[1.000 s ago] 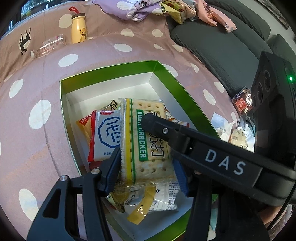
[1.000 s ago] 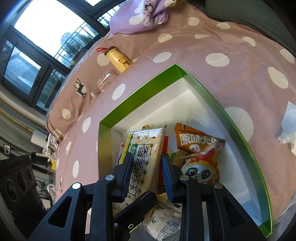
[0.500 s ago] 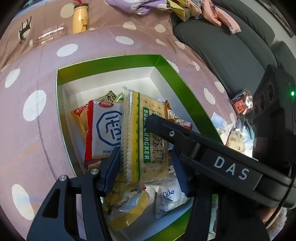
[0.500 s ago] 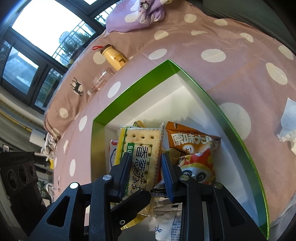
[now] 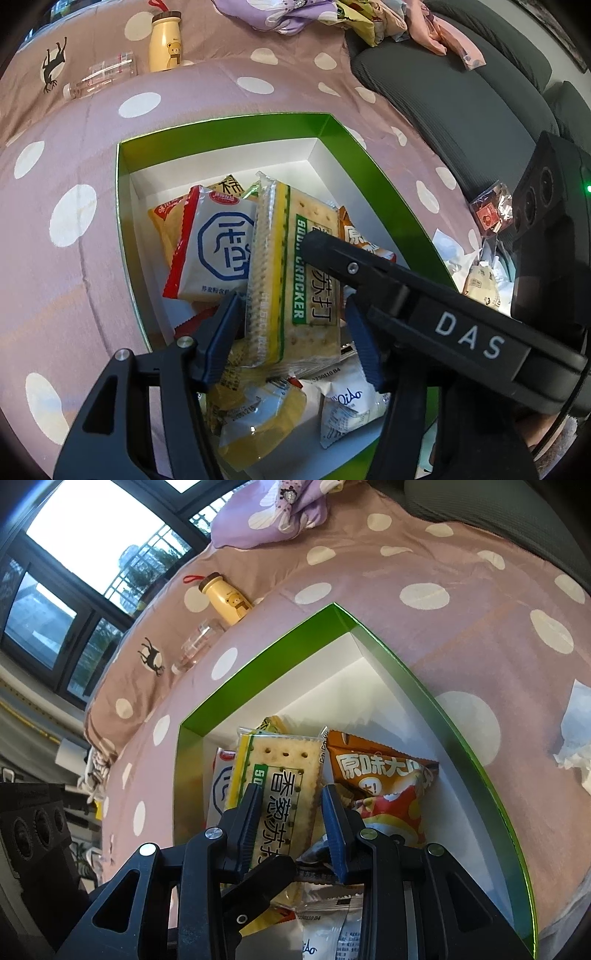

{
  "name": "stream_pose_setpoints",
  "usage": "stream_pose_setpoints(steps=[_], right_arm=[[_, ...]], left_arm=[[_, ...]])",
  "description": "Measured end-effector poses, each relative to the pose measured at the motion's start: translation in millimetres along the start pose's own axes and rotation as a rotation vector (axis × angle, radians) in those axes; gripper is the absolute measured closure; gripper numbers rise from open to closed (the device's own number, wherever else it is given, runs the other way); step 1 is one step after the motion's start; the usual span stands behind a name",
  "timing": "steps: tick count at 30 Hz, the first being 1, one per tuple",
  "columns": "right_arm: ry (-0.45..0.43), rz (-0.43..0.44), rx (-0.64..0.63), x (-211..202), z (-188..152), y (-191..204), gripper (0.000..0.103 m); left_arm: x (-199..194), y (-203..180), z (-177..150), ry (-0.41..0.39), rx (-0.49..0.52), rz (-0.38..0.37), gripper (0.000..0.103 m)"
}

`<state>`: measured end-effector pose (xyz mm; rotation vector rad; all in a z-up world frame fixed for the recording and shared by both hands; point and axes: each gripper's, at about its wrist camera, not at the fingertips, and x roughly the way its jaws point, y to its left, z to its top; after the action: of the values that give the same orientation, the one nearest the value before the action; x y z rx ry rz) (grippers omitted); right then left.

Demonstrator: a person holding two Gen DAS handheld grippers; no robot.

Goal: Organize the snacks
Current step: 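Lower the SODA CRACKER pack into the box with both grippers, then open both grippers to release the SODA CRACKER pack in the box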

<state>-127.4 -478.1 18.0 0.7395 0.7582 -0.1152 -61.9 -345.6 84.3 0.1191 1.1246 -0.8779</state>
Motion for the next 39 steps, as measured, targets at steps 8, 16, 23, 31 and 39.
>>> stream_pose_setpoints(steps=[8, 16, 23, 31, 39], right_arm=[[-0.011, 0.011, -0.009, 2.9, 0.0, -2.6, 0.07], [-0.015, 0.029, 0.0, 3.3, 0.4, -6.5, 0.07], [-0.012, 0.036, 0.005, 3.3, 0.3, -7.1, 0.07], [-0.016, 0.03, 0.011, 2.0, 0.8, -9.0, 0.07], [-0.012, 0.017, 0.016, 2.8, 2.2, -10.0, 0.07]], left_arm=[[4.6, -6.8, -1.7, -0.018, 0.041, 0.047, 0.036], [6.4, -7.6, -1.8, -0.019, 0.046, 0.056, 0.035], [8.6, -8.6, 0.4, 0.003, 0.051, 0.06, 0.033], [12.4, -11.2, 1.3, 0.017, 0.06, 0.074, 0.029], [11.2, -13.0, -2.0, -0.022, 0.064, 0.082, 0.028]])
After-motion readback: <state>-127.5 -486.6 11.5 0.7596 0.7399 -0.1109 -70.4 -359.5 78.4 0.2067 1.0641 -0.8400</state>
